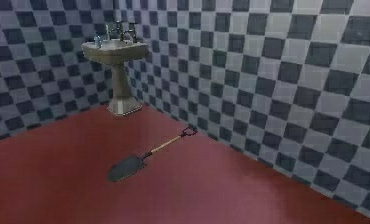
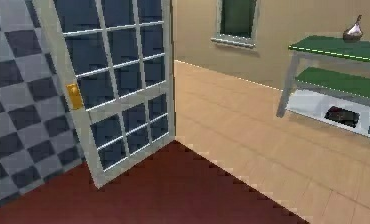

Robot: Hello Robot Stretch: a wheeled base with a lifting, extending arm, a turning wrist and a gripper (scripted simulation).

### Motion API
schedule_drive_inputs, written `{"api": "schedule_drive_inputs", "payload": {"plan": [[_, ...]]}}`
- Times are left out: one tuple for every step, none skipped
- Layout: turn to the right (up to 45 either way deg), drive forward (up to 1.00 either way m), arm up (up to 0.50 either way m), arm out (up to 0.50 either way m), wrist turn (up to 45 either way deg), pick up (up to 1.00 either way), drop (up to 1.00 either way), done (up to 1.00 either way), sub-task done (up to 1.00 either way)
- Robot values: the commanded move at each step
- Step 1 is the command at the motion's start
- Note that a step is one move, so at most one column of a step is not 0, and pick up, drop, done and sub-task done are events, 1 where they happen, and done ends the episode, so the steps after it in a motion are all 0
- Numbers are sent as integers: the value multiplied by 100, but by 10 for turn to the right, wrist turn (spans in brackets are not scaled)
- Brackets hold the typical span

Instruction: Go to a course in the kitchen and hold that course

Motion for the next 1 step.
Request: {"api": "schedule_drive_inputs", "payload": {"plan": [[450, 0, 0, 0, 0, 0, 0, 0, 0]]}}
